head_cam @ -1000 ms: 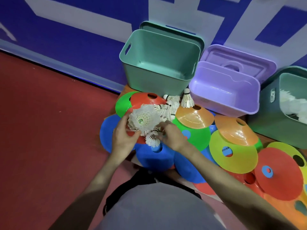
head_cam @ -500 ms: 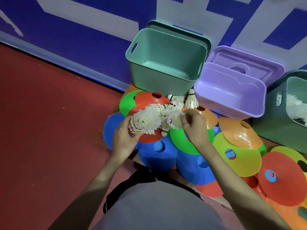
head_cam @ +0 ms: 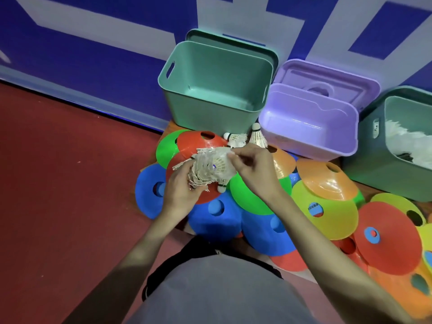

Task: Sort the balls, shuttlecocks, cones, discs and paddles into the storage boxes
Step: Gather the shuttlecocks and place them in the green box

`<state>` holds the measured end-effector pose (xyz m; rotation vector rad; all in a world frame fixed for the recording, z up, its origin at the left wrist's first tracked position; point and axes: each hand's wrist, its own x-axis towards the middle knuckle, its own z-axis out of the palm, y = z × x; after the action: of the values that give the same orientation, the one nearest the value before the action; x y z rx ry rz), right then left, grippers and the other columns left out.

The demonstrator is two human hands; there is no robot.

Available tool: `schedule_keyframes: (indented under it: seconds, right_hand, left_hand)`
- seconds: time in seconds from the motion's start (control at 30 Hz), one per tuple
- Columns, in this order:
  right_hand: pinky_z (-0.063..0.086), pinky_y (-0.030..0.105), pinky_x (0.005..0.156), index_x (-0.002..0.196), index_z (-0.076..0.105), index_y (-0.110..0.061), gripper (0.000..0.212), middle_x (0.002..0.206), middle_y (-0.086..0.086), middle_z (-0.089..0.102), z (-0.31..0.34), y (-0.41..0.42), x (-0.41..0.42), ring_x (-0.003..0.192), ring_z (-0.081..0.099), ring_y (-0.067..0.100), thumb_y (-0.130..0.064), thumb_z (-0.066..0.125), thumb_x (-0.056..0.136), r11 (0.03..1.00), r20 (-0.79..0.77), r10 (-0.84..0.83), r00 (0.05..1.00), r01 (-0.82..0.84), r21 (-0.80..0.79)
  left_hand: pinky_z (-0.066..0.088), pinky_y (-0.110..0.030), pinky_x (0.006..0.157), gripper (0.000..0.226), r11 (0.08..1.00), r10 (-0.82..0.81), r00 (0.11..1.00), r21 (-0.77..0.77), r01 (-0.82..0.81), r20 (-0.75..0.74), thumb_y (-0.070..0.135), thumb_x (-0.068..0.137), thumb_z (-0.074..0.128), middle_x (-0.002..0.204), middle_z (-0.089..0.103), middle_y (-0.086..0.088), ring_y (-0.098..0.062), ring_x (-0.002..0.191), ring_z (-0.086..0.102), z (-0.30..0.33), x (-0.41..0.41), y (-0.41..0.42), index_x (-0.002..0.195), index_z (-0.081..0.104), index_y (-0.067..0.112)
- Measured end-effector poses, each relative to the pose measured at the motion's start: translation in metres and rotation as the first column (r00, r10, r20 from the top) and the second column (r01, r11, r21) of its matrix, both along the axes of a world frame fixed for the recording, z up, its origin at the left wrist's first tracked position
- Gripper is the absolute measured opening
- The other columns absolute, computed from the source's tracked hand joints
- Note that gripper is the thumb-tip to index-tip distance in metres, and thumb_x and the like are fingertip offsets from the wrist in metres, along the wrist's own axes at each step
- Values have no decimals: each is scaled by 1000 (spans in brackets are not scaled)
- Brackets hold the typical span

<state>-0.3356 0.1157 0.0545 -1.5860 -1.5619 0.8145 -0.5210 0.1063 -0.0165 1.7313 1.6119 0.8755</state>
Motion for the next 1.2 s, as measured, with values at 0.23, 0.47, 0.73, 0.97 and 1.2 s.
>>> schedule_keyframes:
  seconds: [0.23, 0.47, 0.73, 0.97, 1.2]
  right_hand:
    - [46, 31, 58, 90, 68, -6, 24, 69, 4, 61, -10, 35, 14, 61, 57, 13, -20, 50, 97, 998, -127, -57, 990, 54, -32]
    - [37, 31, 62, 76, 63, 6, 39, 69, 16, 60, -70, 74, 28, 65, 52, 23, -30, 61, 90, 926, 199, -74, 977, 142, -350]
    - [42, 31, 62, 56, 40, -12, 43, 60, 5, 47, -85, 75, -7, 67, 50, 24, -34, 63, 85, 866, 442, 19, 897, 207, -456]
    - [25, 27, 46, 52, 36, -15, 45, 48, -2, 32, -87, 73, -4, 45, 30, 12, -24, 70, 79, 903, 267, -119, 956, 216, -371]
    - [36, 6, 64, 97, 48, -12, 36, 93, 1, 54, -60, 40, 53, 81, 47, 12, -27, 75, 80, 941, -16, -322, 947, 318, -119]
  left_hand:
    - [56, -42, 84, 64, 986, 134, 980, -120, -116, 149, 21, 68, 84, 108, 68, 4, -16, 95, 67, -9, -13, 1, 125, 55, 21]
    - [56, -42, 85, 64, 976, 181, 965, -153, -154, 189, 13, 70, 83, 108, 69, 5, -13, 95, 67, -11, -14, 6, 127, 54, 20]
    - [56, -28, 82, 66, 974, 179, 963, -177, -144, 201, 23, 67, 82, 112, 68, -1, -15, 97, 67, -12, -11, 3, 127, 54, 17]
    - [56, -33, 84, 66, 975, 168, 968, -176, -136, 188, 29, 66, 81, 113, 68, 1, -16, 99, 67, -8, -13, 2, 126, 54, 23]
    - [55, -47, 81, 60, 991, 80, 986, -118, -63, 145, 38, 64, 76, 107, 69, 2, -21, 96, 68, -1, 12, 14, 119, 54, 31]
